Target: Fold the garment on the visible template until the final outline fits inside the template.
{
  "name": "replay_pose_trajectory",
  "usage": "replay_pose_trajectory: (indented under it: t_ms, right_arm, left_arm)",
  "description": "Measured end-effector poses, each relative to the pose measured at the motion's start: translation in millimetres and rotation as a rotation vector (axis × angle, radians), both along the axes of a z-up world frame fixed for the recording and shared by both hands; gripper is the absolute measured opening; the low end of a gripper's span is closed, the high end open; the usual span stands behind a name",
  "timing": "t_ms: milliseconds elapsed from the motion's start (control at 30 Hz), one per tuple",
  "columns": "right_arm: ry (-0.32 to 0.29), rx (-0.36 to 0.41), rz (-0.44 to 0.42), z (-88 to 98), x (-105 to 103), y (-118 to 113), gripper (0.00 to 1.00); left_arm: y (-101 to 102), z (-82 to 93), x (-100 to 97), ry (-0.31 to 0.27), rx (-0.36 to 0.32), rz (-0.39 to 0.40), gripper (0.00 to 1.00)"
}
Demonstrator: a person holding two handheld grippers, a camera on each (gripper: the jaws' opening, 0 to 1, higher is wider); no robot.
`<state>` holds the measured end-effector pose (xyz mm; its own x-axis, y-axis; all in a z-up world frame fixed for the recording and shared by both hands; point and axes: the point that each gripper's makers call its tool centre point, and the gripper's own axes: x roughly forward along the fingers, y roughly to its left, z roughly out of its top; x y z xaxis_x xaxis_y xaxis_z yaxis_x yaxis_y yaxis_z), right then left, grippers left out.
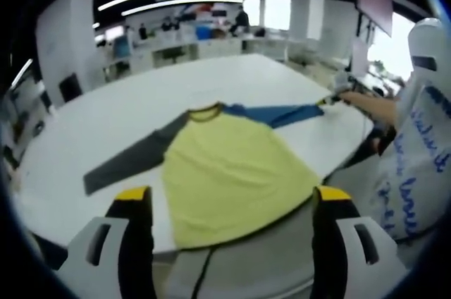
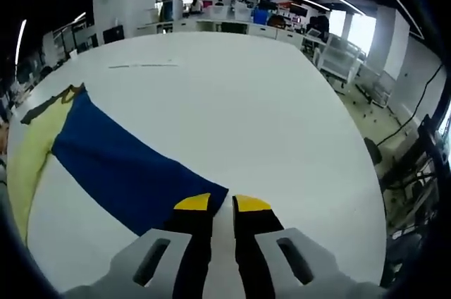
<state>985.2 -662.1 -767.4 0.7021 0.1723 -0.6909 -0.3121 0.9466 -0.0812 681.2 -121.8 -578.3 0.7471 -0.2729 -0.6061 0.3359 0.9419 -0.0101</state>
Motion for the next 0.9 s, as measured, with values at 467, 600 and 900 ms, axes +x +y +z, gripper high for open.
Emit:
replay_pose_trajectory:
  t_ms: [467, 600, 900]
  right_arm:
    - [0.018, -0.010, 0.021, -11.8, -19, 13, 0.16]
    - [0.018, 0.007, 0.007, -11.9, -14, 12, 0.16]
    - [0.024, 0.009, 0.017, -12.9, -14, 16, 0.15]
  left_arm:
    - [-4, 4.3, 1.0, -0.018, -0.001, -0.024, 0.89]
    - [-3, 2.9, -1.8, -0.014, -0.007, -0.024, 0.89]
    - [0, -0.4, -3.2, -0.009, -0.001, -0.004, 0.88]
